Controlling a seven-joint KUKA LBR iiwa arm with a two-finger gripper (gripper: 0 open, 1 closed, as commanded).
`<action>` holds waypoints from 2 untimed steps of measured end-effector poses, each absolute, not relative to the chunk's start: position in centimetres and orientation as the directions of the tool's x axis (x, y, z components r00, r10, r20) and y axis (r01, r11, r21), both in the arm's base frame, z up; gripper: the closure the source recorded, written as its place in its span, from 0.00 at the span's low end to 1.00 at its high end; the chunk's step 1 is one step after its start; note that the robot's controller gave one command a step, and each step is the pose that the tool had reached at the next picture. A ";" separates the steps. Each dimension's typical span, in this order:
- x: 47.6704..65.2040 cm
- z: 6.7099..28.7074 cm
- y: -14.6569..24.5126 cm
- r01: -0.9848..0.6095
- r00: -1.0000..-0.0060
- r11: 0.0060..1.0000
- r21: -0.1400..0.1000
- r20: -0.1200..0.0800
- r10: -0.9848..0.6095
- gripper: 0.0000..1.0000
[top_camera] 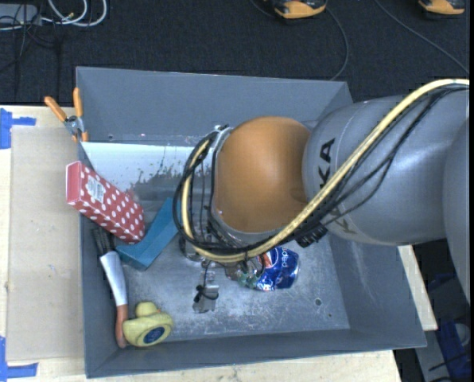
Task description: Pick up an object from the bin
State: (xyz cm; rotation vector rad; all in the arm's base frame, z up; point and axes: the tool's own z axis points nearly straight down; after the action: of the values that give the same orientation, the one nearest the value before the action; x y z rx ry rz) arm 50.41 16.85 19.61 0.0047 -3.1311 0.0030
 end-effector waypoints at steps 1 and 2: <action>50.6 20.1 16.7 0.001 -1.000 1.000 0.000 0.003 0.001 0.00; 48.6 19.3 13.8 -0.041 -0.999 0.999 -0.001 0.009 -0.041 0.00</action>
Offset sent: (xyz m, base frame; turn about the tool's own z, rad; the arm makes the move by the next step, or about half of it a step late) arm -0.0298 -0.0506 -0.0082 -0.0593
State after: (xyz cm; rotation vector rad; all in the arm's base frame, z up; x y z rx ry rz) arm 48.61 13.84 19.26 0.0647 -3.1324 0.0016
